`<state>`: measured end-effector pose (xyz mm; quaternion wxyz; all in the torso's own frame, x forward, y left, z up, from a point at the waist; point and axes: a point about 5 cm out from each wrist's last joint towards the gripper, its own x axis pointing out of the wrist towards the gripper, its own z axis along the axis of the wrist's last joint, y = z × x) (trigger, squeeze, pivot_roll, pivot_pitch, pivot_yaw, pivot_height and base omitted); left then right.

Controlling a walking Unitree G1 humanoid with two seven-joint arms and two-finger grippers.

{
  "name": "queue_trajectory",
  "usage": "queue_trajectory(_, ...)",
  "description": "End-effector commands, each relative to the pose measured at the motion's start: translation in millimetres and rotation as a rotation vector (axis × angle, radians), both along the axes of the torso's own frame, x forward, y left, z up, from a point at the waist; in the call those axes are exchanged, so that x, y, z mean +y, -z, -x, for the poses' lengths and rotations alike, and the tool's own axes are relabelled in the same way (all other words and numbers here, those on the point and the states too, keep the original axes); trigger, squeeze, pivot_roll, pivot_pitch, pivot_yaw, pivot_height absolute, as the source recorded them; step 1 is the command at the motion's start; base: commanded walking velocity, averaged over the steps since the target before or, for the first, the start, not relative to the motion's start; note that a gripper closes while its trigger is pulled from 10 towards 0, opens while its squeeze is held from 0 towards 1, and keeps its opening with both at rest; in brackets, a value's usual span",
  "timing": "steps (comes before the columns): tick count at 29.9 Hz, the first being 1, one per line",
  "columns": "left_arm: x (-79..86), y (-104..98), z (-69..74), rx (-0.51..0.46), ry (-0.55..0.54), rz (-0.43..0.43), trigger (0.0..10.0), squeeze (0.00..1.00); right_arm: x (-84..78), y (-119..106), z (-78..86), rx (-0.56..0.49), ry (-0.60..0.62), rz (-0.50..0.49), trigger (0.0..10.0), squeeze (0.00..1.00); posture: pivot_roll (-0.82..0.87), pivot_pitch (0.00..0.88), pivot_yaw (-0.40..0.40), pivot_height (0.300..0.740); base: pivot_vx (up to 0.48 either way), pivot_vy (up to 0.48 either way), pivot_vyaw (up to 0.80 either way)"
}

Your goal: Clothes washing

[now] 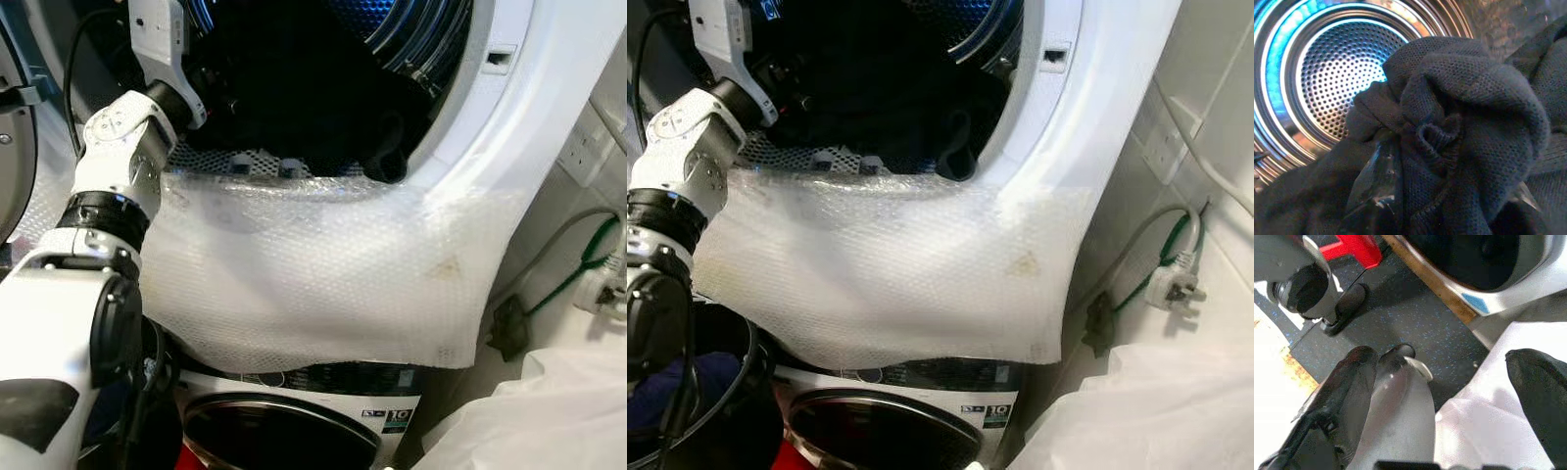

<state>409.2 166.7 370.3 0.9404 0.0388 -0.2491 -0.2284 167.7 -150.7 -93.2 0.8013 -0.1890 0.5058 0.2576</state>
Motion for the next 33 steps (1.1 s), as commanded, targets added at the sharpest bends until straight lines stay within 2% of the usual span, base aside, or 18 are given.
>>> queue_trajectory(1, -7.9, -0.6, -3.2, 0.034, -0.021, -0.053, 10.0, 0.00, 2.8, -0.2, -0.6, -0.008, 0.015, -0.012, 10.0, 0.00, 0.03, 0.000, 0.013, 0.740, 0.000, 0.000, 0.00)
queue_trajectory(4, -14.2, -13.7, -4.2, 0.036, -0.059, -0.028, 10.0, 0.00, 3.5, 1.9, 4.4, -0.007, 0.036, -0.014, 10.0, 0.00, -0.02, 0.000, 0.039, 0.740, 0.000, 0.000, 0.00)
queue_trajectory(8, -28.3, -23.6, -4.1, 0.045, -0.054, -0.080, 10.0, 0.00, 0.7, 6.0, 14.4, -0.006, 0.072, -0.001, 10.0, 0.00, -0.07, 0.000, 0.068, 0.740, 0.000, 0.000, 0.00)
queue_trajectory(11, -35.6, -29.1, -3.1, 0.043, -0.032, -0.086, 10.0, 0.00, -1.9, 7.4, 18.3, -0.010, 0.096, 0.008, 10.0, 0.00, -0.10, 0.000, 0.080, 0.740, 0.000, 0.000, 0.00)
queue_trajectory(14, -40.0, -40.7, -1.9, 0.028, -0.090, -0.124, 10.0, 0.00, -8.8, 10.4, 27.8, -0.006, 0.129, 0.022, 10.0, 0.00, -0.14, 0.000, 0.091, 0.740, 0.000, 0.000, 0.00)
queue_trajectory(16, -39.6, -46.6, -1.0, 0.027, -0.106, -0.107, 10.0, 0.00, -12.3, 11.8, 32.8, -0.005, 0.138, 0.029, 10.0, 0.00, -0.16, 0.000, 0.092, 0.740, 0.000, 0.000, 0.00)
queue_trajectory(19, -38.0, -51.4, -0.5, 0.017, -0.152, -0.130, 10.0, 0.00, -19.3, 12.8, 37.8, -0.010, 0.177, 0.039, 10.0, 0.00, -0.20, 0.000, 0.091, 0.740, 0.000, 0.000, 0.00)
queue_trajectory(23, -27.6, -54.9, -0.8, 0.035, -0.201, -0.066, 10.0, 0.02, -26.8, 13.8, 44.1, -0.009, 0.205, 0.046, 10.0, 0.00, -0.23, 0.000, 0.080, 0.740, 0.000, 0.000, 0.00)
queue_trajectory(24, -22.5, -54.6, -1.4, 0.058, -0.210, -0.013, 10.0, 0.38, -30.4, 14.0, 46.1, -0.007, 0.207, 0.052, 10.0, 0.00, -0.24, 0.000, 0.070, 0.740, 0.000, 0.000, 0.00)
queue_trajectory(25, -20.7, -53.9, -1.8, 0.072, -0.206, 0.014, 10.0, 1.00, -31.9, 13.9, 46.6, -0.006, 0.207, 0.056, 10.0, 0.00, -0.24, 0.000, 0.066, 0.740, 0.000, 0.000, 0.00)
queue_trajectory(26, -18.1, -53.8, -1.8, 0.075, -0.213, 0.028, 10.0, 1.00, -32.8, 14.0, 47.1, -0.006, 0.209, 0.058, 10.0, 0.00, -0.24, 0.000, 0.066, 0.740, 0.000, 0.000, 0.00)
queue_trajectory(27, -11.6, -53.2, -1.8, 0.088, -0.206, 0.077, 10.0, 1.00, -36.3, 13.8, 48.0, -0.004, 0.200, 0.067, 10.0, 0.00, -0.24, 0.000, 0.055, 0.740, 0.000, 0.000, 0.00)
queue_trajectory(33, -0.7, -50.6, -2.3, 0.112, -0.231, 0.101, 10.0, 1.00, -47.7, 10.6, 43.9, -0.022, 0.197, 0.081, 10.0, 0.00, -0.25, 0.000, 0.022, 0.740, 0.000, 0.000, 0.00)
